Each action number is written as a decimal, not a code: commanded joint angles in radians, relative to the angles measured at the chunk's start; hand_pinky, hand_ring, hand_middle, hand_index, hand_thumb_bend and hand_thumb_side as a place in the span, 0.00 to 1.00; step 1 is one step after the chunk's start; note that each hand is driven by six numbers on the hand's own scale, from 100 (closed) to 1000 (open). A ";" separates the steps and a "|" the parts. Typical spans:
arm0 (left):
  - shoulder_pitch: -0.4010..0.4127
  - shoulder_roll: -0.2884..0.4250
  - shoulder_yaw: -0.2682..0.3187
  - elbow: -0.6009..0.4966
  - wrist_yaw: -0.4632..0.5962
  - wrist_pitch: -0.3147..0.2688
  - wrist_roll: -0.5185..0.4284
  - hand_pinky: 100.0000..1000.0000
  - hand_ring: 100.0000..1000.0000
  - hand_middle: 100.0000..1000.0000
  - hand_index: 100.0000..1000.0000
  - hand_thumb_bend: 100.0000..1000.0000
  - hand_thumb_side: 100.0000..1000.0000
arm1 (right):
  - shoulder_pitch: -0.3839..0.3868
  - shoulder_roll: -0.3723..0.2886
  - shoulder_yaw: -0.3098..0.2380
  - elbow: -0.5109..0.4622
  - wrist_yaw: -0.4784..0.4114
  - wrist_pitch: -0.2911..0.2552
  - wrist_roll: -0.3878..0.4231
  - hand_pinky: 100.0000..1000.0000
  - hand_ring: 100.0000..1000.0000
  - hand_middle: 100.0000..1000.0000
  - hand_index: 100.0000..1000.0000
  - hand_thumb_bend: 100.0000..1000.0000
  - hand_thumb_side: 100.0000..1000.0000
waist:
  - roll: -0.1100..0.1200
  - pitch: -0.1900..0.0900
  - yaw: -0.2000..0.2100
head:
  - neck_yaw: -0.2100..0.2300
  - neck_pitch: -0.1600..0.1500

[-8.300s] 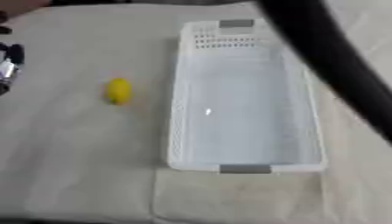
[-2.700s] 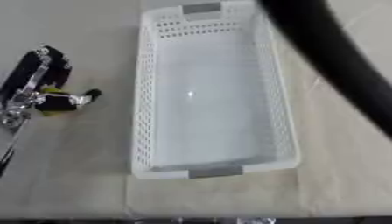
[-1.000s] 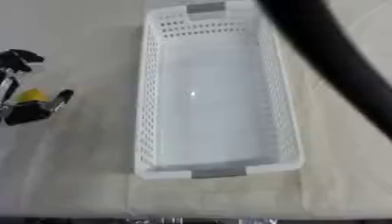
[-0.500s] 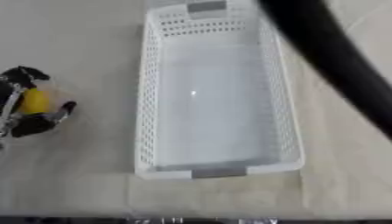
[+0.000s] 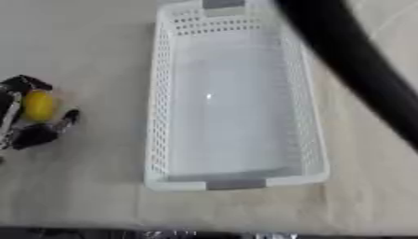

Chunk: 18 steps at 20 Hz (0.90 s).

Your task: Pick up objects on the table and place them in the box.

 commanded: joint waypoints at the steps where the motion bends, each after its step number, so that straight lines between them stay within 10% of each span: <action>1: 0.002 0.014 0.020 -0.006 -0.013 0.029 -0.010 0.00 0.20 0.44 0.75 0.02 0.03 | 0.015 -0.003 -0.009 -0.012 0.014 -0.001 0.001 0.46 0.57 0.64 0.69 0.00 0.93 | -0.005 -0.007 0.004 | 0.013 -0.003; 9: 0.003 0.016 0.025 -0.015 -0.024 0.056 -0.049 0.00 0.00 0.28 0.61 0.00 0.00 | 0.026 -0.010 -0.026 -0.045 0.036 0.006 0.010 0.46 0.57 0.64 0.69 0.00 0.93 | -0.008 -0.017 0.002 | 0.016 -0.003; 12: 0.003 0.017 0.028 -0.018 -0.024 0.053 -0.058 0.00 0.00 0.21 0.57 0.00 0.18 | 0.030 -0.011 -0.029 -0.051 0.040 0.008 0.012 0.46 0.57 0.64 0.69 0.00 0.92 | -0.008 -0.021 0.002 | 0.015 -0.003; 18: -0.018 0.044 0.038 -0.028 -0.011 0.046 -0.040 0.00 0.00 0.20 0.55 0.00 0.20 | 0.034 -0.013 -0.033 -0.057 0.047 0.012 0.014 0.46 0.57 0.64 0.69 0.00 0.92 | -0.009 -0.027 0.003 | 0.011 -0.003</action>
